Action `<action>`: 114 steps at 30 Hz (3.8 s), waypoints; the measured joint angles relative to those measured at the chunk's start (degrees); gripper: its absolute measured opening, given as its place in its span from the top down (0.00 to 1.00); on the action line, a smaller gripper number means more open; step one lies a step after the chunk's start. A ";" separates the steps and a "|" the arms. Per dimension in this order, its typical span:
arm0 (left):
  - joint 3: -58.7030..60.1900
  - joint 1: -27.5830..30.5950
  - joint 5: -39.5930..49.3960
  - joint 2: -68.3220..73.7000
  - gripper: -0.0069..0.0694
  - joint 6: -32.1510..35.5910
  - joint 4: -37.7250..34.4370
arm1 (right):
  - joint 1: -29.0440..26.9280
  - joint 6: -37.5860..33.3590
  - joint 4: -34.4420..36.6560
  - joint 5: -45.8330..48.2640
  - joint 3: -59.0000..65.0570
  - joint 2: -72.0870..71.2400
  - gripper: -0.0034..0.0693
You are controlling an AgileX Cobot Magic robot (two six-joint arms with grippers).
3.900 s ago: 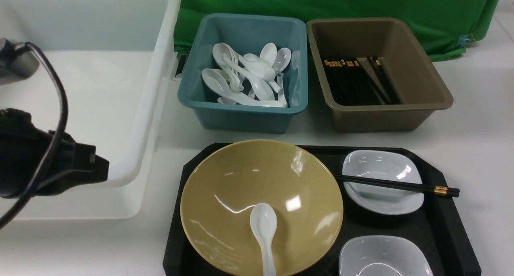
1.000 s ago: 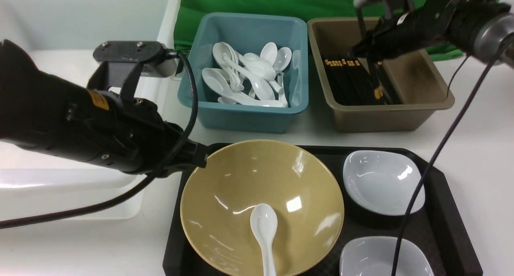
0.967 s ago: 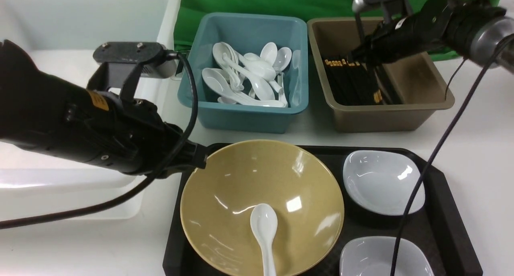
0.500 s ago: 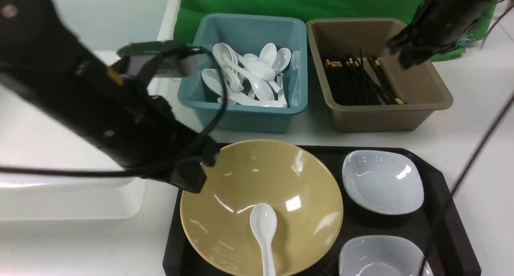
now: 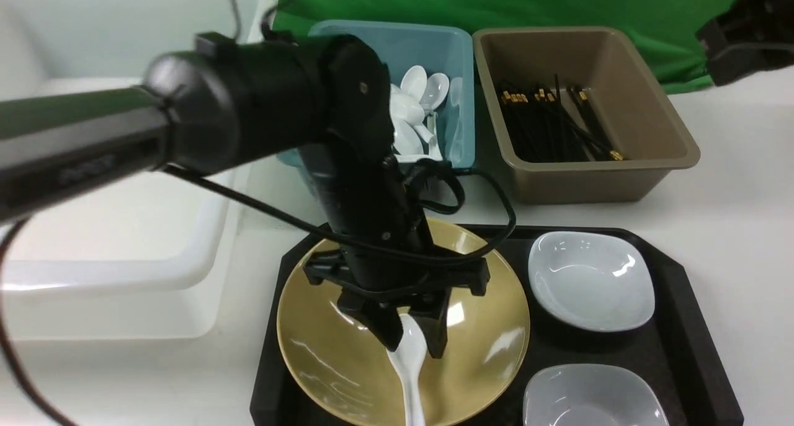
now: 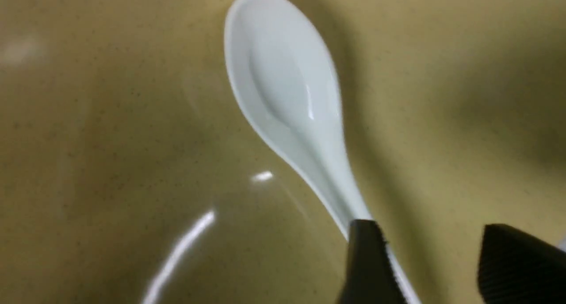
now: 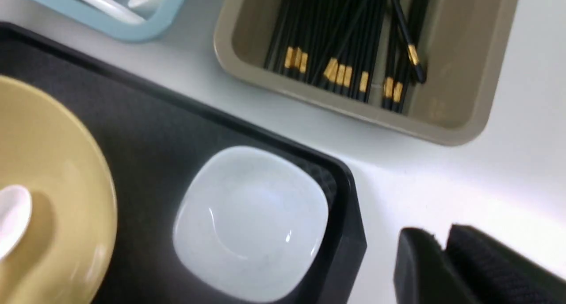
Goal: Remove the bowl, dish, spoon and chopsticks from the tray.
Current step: Use the left arm to grab the soup spoon in the middle, then use the left arm to put the soup spoon into the small storage box in the middle, then use the left arm to grab the yellow noodle bowl on the left
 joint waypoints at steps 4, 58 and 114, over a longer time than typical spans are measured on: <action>-0.38 -0.04 0.67 3.06 0.21 -2.18 0.02 | 0.00 -0.40 -0.13 -0.63 0.59 -1.56 0.82; -37.18 13.40 -25.13 20.39 0.61 5.27 17.37 | 0.00 -7.95 0.63 -3.49 0.76 -3.35 0.72; 4.01 6.83 -12.50 0.68 0.62 9.63 17.53 | 0.00 -7.80 10.98 -2.26 1.67 -3.41 0.70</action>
